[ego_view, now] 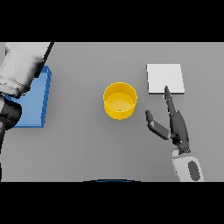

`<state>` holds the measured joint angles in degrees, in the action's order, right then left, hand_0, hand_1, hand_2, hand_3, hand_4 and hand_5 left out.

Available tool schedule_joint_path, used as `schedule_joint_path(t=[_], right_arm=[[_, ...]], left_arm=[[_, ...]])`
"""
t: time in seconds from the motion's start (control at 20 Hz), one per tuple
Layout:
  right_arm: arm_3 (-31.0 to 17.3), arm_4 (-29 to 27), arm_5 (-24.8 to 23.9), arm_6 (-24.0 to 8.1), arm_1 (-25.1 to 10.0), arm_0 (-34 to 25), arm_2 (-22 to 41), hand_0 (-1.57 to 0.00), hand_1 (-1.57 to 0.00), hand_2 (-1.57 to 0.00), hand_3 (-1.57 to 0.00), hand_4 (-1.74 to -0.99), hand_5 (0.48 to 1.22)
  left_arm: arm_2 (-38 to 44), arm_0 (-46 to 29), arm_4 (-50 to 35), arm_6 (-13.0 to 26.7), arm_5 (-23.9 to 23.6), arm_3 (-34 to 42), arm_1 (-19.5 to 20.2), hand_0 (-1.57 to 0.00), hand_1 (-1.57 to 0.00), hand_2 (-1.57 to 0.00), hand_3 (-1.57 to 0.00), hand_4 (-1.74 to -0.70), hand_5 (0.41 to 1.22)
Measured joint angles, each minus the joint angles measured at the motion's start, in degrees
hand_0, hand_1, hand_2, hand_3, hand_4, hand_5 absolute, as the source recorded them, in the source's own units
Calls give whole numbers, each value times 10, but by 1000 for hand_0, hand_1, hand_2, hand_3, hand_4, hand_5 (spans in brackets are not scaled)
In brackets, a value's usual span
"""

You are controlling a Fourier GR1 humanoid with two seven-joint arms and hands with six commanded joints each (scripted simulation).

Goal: Pick up the red beaker and tilt it to pour out 1 green nut into yellow bowl. Pick up the yellow bowl and place it on the metallic measuring scale.

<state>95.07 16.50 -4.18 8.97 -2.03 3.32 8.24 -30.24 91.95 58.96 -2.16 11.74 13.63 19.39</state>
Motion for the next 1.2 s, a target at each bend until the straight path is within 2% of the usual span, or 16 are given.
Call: schedule_joint_path(t=[0.15, 0.2, 0.25, 0.35, 0.4, 0.45, 0.6, 0.65, 0.85, 1.0, 1.2], right_arm=[[-5, -6, -1, -2, 11, -2, 2, 1, 1, 1, 1, -996, 664], [-5, -12, 0, 4, 9, 1, -2, 1, 1, 1, 1, -1012, 659], [-5, -19, 6, -3, 8, -5, -3, 1, 1, 1, 1, -1023, 654], [-10, -6, 3, 0, 2, -4, 1, 1, 1, 1, 1, -1044, 654], [-5, -4, 4, 7, 1, 1, 3, 1, 1, 1, 1, -1050, 653], [-5, -5, 3, -2, 3, -4, 3, 1, 1, 1, 1, -1057, 652], [-4, 5, -2, -3, 1, 5, 6, 1, 1, 1, 1, -1047, 651], [3, 10, -5, -4, 1, 3, 8, 1, 1, 1, 1, -1048, 651], [6, 24, -10, -27, -5, -9, 9, 1, 1, 1, 1, -1041, 650], [-2, 19, -5, -20, -8, -5, 6, 1, 1, 1, 1, -1020, 645], [-9, 14, 0, -7, -10, 3, 5, 1, 1, 1, 1, -1014, 648]], left_arm=[[77, -24, -71, 44, -37, -19, 51, -1571, -1571, -1571, -1447, -1739, 1221], [98, -44, -93, 50, -59, -22, 66, -1571, -1571, -1571, -1435, -1740, 1221], [120, -64, -118, 55, -74, -24, 85, -1571, -1571, -1571, -1417, -1740, 1221], [154, -97, -153, 95, -100, -25, 111, -1571, -1571, -1571, -1425, -1740, 1221], [172, -115, -174, 101, -112, -18, 120, -1571, -1571, -1571, -1426, -1740, 1221], [195, -134, -199, 121, -122, -17, 126, -1571, -1571, -1571, -1441, -1741, 1221], [245, -203, -263, 129, -164, 7, 136, -1571, -1571, -1571, -1467, -1741, 1221], [260, -220, -282, 151, -171, 16, 132, -1571, -1571, -1571, -1470, -1741, 1221], [291, -316, -340, 180, -185, 114, 135, -1571, -1571, -1571, -1480, -1741, 1221], [298, -405, -374, 242, -206, 224, 121, -1571, -1571, -1571, -1442, -1741, 1221], [298, -508, -397, 276, -228, 363, 106, -1571, -1571, -1571, -1478, -1741, 1221]])
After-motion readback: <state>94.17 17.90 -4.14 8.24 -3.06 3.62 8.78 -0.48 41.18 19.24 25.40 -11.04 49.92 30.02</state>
